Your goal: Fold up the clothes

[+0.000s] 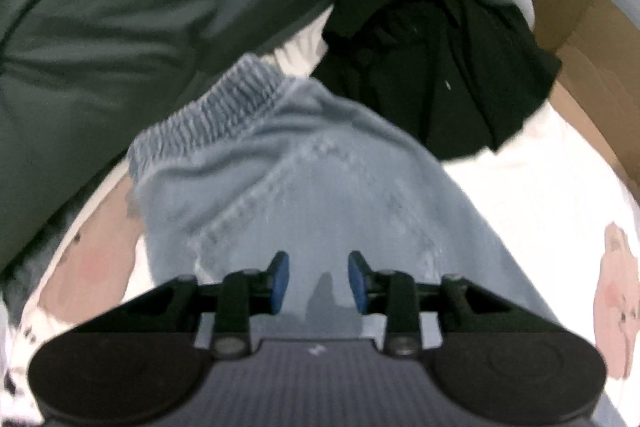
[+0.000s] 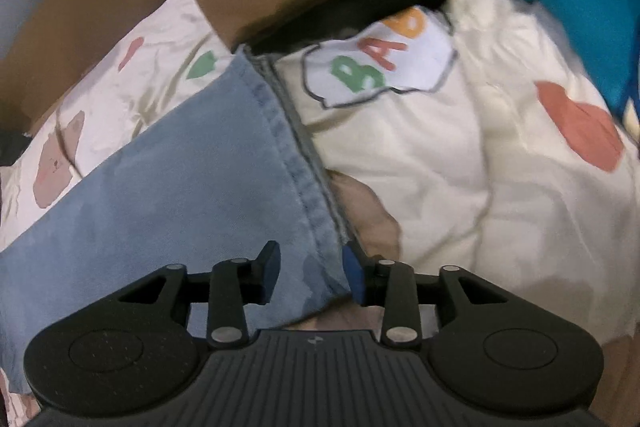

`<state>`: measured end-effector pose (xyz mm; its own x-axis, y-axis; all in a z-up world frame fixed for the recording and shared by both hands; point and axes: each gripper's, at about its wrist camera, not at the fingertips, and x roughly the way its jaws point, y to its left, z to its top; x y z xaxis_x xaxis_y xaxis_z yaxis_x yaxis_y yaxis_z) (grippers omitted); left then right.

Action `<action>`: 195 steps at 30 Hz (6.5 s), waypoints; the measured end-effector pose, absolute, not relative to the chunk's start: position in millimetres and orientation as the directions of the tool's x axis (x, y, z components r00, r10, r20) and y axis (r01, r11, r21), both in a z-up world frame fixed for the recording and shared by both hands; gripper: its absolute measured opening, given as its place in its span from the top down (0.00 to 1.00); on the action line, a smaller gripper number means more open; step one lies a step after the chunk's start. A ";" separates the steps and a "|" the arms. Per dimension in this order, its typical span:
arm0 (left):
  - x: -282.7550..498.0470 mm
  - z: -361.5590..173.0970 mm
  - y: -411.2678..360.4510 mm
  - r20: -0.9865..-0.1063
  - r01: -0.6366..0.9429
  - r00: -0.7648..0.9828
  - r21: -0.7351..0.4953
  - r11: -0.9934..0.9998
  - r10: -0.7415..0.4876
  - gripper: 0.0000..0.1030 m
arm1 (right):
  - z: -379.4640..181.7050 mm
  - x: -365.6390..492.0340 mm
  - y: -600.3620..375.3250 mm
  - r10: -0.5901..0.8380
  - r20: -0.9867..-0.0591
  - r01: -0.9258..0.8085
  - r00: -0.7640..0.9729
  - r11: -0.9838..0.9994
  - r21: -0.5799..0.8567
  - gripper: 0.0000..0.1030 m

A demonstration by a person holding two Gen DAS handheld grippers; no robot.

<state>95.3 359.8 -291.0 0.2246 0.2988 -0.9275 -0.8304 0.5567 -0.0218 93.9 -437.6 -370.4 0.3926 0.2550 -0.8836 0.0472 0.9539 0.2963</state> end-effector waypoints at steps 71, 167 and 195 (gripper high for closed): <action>87.9 -328.1 226.0 -0.978 -0.592 0.085 0.105 0.799 0.191 0.58 | -430.8 137.4 -486.2 0.624 -0.701 0.161 0.346 0.696 0.700 0.39; 2.6 -315.0 250.8 -0.966 -0.560 0.199 0.027 0.828 0.166 0.54 | -199.3 234.8 -346.8 0.712 -0.702 -0.374 -0.001 0.651 0.661 0.91; 44.8 -272.3 259.7 -0.951 -0.499 0.269 -0.003 0.866 0.152 0.54 | -130.8 284.0 -445.9 0.681 -0.694 -0.283 0.232 0.730 0.622 0.92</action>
